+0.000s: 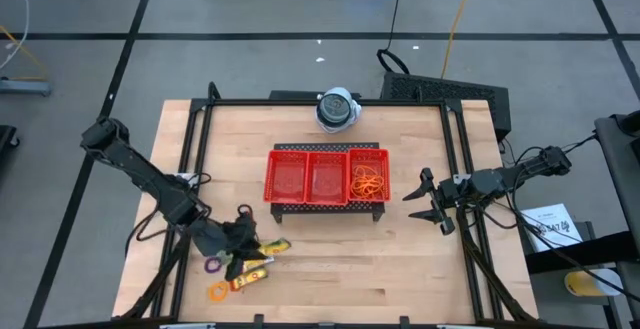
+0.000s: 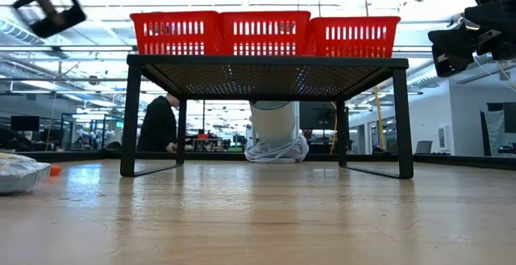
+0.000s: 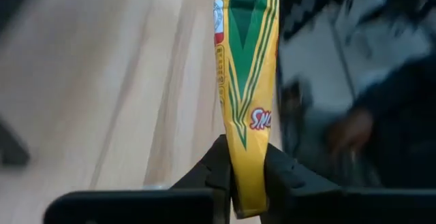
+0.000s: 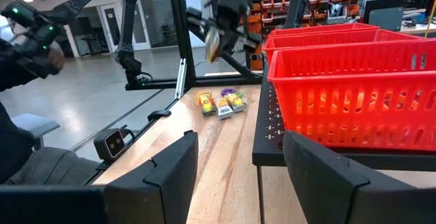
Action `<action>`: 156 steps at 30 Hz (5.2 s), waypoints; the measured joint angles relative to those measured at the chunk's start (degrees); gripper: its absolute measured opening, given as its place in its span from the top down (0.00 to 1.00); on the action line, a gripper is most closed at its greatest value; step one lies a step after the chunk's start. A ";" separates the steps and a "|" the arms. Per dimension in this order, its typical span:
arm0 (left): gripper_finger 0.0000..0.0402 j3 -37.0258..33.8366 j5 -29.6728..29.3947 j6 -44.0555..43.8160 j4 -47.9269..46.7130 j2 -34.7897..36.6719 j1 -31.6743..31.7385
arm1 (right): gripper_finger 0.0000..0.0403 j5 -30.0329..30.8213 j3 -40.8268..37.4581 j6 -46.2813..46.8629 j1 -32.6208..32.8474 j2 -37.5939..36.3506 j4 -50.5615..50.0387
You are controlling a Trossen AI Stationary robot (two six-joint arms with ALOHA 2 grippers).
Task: Pick & Place Office Desk Supplies
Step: Put the yellow crayon box into the middle red bin, then adjust the left red bin on the shelf
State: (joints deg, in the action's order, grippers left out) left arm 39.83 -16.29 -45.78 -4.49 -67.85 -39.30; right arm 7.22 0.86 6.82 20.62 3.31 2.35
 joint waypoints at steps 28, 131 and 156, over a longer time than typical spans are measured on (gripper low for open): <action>0.92 6.83 -5.03 16.50 26.34 -4.14 26.91 | 0.49 0.00 0.00 0.01 -0.02 0.00 0.00; 0.53 15.76 -2.87 16.56 21.75 -21.79 24.28 | 0.49 0.00 0.02 -0.01 0.00 -0.01 0.70; 0.53 15.76 -8.69 27.98 7.12 -4.03 21.09 | 0.49 0.00 0.01 0.00 -0.02 0.00 0.85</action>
State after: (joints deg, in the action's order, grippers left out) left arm 55.59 -24.98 -17.81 2.63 -71.89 -18.21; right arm 7.22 0.87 6.82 20.60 3.31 3.20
